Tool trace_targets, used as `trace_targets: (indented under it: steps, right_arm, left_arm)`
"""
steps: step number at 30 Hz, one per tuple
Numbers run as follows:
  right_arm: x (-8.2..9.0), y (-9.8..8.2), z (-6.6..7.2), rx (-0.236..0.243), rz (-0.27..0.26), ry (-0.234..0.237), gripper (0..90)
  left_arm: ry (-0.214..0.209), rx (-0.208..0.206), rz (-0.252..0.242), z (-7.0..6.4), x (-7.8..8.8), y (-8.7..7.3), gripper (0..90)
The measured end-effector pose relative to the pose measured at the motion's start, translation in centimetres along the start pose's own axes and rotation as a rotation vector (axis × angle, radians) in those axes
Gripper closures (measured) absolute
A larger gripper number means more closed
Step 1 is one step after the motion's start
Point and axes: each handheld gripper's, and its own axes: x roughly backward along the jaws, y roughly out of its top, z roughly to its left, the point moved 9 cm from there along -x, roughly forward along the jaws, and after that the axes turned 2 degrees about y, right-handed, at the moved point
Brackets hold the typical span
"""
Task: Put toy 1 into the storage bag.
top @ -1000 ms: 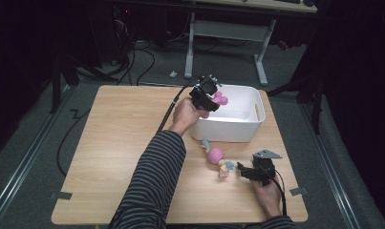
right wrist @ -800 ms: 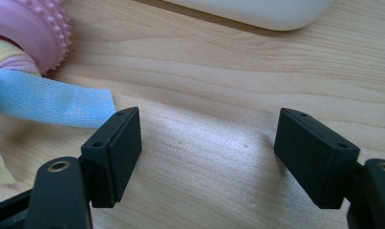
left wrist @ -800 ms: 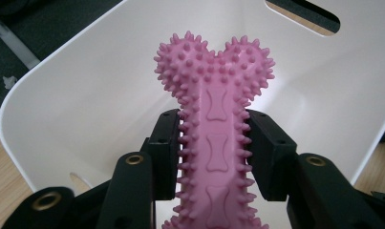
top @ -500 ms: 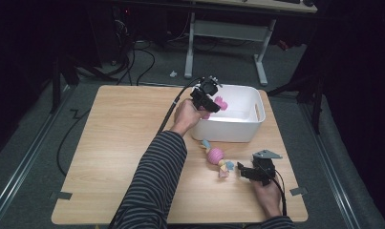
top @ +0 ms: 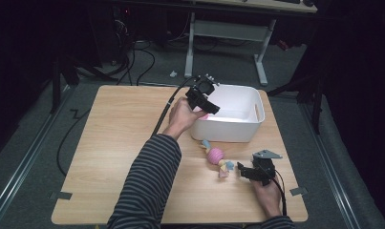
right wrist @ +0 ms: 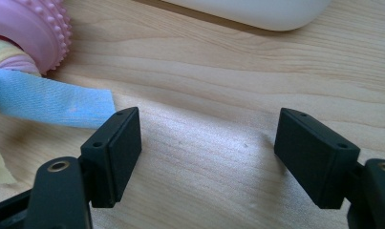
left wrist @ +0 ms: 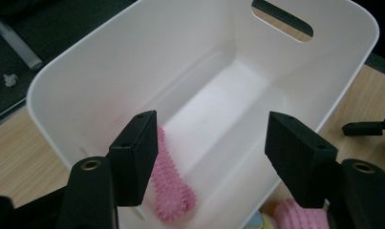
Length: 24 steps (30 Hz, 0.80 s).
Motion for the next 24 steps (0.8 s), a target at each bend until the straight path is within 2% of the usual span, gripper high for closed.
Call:
trace_targets:
  steps: [3,10,18,24]
  right_arm:
    - [0.0,0.0,0.0,-0.001,0.000,0.000,24.4]
    - [0.0,0.0,0.0,-0.001,0.000,-0.001,24.4]
    - [0.0,0.0,0.0,0.001,0.000,-0.001,24.4]
    - [0.1,-0.1,0.0,0.002,0.001,0.001,24.1]
  left_arm:
    - [0.006,0.005,-0.027,0.5,2.0,-0.9,36.5]
    - [0.031,0.041,-0.084,2.2,5.0,-2.5,36.6]
    - [0.045,0.061,-0.123,3.4,7.3,-4.5,36.6]
    - [0.048,0.063,-0.161,3.7,8.9,-5.8,36.6]
